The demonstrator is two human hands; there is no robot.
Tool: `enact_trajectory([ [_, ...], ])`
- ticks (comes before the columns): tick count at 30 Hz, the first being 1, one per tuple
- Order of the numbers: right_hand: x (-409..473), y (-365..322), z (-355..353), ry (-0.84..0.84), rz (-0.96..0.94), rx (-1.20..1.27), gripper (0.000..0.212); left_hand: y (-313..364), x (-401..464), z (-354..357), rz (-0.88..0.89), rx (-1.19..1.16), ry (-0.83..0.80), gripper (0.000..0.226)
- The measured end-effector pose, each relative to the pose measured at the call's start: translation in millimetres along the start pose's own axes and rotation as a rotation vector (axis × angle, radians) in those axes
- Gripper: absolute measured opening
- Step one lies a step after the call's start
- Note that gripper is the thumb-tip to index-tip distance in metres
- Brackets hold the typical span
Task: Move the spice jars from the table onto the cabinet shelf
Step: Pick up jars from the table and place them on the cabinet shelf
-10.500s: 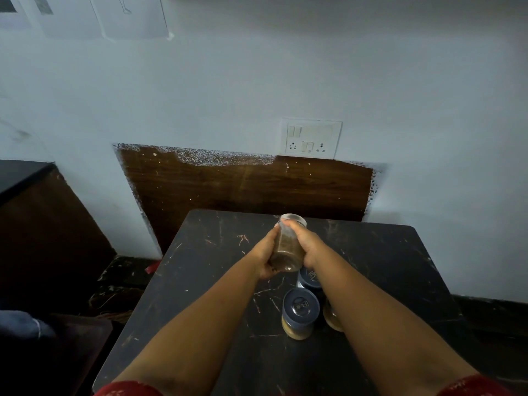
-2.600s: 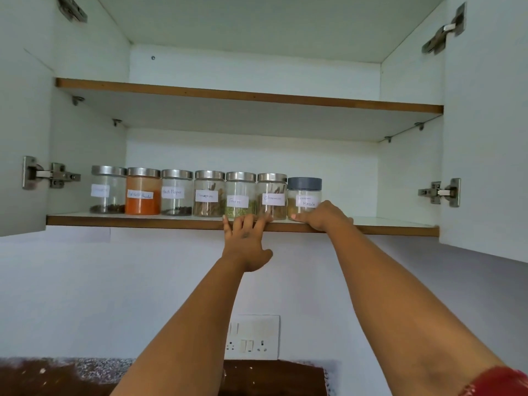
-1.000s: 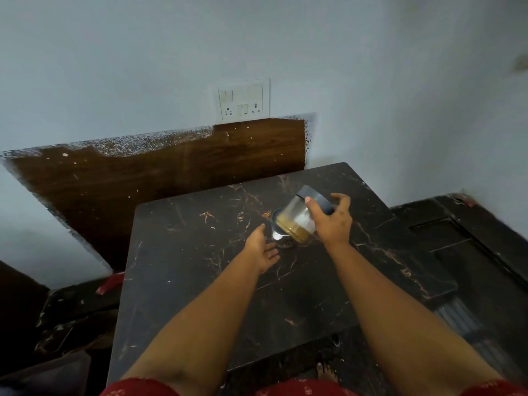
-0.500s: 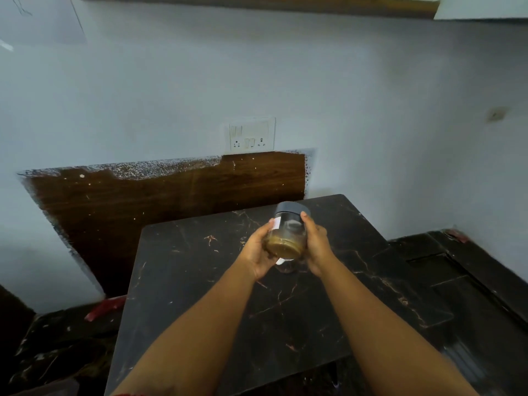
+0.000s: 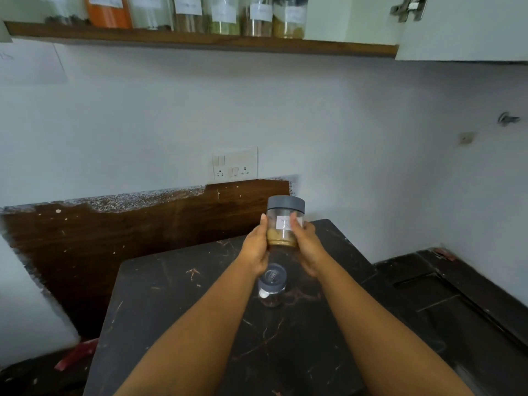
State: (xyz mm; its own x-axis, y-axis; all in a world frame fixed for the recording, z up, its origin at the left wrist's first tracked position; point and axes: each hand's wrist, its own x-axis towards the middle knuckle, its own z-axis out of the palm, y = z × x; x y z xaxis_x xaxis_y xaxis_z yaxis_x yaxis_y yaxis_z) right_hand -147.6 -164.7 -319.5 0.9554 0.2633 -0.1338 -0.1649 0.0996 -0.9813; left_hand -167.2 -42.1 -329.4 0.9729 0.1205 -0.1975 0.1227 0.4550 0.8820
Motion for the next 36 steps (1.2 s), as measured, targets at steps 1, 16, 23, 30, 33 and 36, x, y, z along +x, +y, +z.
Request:
enact_trajectory([
  [1, 4, -5, -5, -0.032, -0.020, -0.038, 0.092, 8, 7, 8, 0.033, 0.028, 0.004, 0.051],
  [16, 120, -260, -57, 0.320, -0.809, -0.315, 0.094, 218, 84, 193, 0.758, 0.473, 0.068, 0.023],
  [23, 178, -377, -54, 0.414, -0.958, -0.378, 0.096, 311, 115, 218, 1.191, 1.227, 0.527, 0.033],
  [30, 240, -408, -58, 0.387, -0.761, -0.718, 0.091, 326, 151, 179, 0.836, 1.857, 0.786, 0.038],
  [33, 255, -421, -55, 0.398, -0.641, -0.787, 0.093, 337, 154, 188, 0.788, 1.923, 0.805, 0.033],
  [36, 264, -422, -51, 0.447, -0.559, -0.829, 0.098, 338, 154, 193, 0.756, 1.935, 0.798, 0.034],
])
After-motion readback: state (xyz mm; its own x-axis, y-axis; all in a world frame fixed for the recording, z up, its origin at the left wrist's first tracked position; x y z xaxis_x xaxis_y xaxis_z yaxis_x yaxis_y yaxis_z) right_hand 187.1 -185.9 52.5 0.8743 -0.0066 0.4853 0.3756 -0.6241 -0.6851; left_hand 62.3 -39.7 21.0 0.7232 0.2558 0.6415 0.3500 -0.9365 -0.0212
